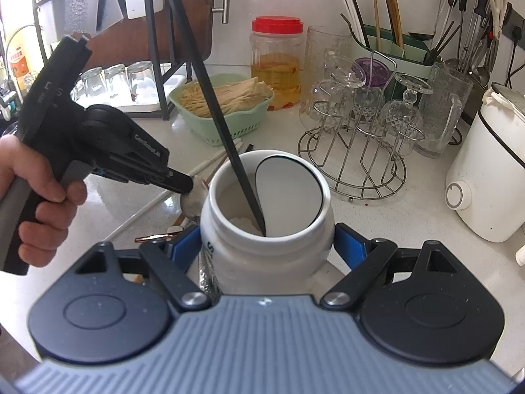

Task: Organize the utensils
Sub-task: 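Close the left tool on the steel spoon handle, then lift the steel spoon with the left tool and carry it over the jar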

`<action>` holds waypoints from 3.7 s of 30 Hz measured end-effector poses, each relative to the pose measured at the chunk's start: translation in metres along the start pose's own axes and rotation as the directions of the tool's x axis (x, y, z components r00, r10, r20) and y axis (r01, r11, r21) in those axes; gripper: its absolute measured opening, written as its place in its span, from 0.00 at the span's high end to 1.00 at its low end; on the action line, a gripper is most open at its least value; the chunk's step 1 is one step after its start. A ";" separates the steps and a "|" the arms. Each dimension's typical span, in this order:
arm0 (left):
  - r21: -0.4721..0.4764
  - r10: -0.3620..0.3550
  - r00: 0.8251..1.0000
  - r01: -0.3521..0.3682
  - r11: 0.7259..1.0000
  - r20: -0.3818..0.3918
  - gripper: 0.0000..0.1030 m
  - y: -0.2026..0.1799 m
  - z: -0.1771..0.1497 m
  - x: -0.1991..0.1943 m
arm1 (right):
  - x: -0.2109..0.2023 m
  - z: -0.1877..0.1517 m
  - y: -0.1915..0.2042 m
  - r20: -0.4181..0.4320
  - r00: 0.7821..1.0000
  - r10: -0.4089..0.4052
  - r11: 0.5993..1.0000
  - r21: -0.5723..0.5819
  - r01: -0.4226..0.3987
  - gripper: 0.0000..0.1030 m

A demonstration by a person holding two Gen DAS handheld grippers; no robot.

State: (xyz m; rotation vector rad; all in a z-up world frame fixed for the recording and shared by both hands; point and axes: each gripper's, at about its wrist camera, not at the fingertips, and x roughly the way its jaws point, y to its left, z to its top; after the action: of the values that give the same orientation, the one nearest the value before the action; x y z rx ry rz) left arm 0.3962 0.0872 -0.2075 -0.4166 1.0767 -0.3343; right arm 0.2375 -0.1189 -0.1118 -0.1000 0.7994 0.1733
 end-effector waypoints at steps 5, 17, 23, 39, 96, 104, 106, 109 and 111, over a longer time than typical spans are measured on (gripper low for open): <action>-0.009 -0.022 1.000 0.022 1.000 0.005 0.79 0.002 0.001 0.003 | 0.000 0.000 0.000 0.001 1.000 0.000 1.000 0.000 0.000 0.14; 0.042 -0.058 0.998 0.058 0.997 0.000 0.76 -0.008 0.001 0.010 | 0.000 -0.001 0.000 0.002 1.000 -0.001 1.000 0.000 0.001 0.13; 0.107 0.016 1.000 -0.017 0.994 0.011 0.96 -0.020 0.000 0.013 | 0.000 -0.001 0.000 0.001 1.000 -0.002 1.000 0.000 0.002 0.13; 0.166 0.084 0.990 -0.102 0.981 0.114 0.99 -0.052 0.000 -0.048 | 0.002 0.003 -0.002 -0.026 1.000 0.008 1.000 -0.011 -0.008 0.14; 0.134 0.139 0.794 -0.267 0.954 0.592 1.00 -0.175 -0.027 -0.250 | -0.010 -0.015 -0.007 0.047 0.993 0.108 0.991 -0.089 -0.103 0.14; 0.204 0.082 0.813 -0.240 0.949 0.576 1.00 -0.190 -0.026 -0.238 | -0.010 -0.015 -0.006 0.047 0.993 0.106 0.991 -0.087 -0.101 0.14; 0.217 0.076 0.819 -0.239 0.946 0.569 1.00 -0.192 -0.025 -0.232 | -0.010 -0.015 -0.007 0.047 0.993 0.107 0.991 -0.089 -0.103 0.14; 0.246 0.073 0.824 -0.251 0.936 0.562 1.00 -0.195 -0.025 -0.221 | -0.010 -0.015 -0.006 0.049 0.993 0.108 0.990 -0.091 -0.104 0.14; 0.268 0.068 0.831 -0.254 0.929 0.552 1.00 -0.197 -0.025 -0.214 | -0.009 -0.014 -0.006 0.050 0.993 0.110 0.990 -0.092 -0.105 0.14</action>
State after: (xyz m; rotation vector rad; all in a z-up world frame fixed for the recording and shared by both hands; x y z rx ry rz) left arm 0.2683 0.0092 0.0428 -0.0950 0.4825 -0.2189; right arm 0.2225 -0.1280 -0.1151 -0.1359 0.7424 0.3124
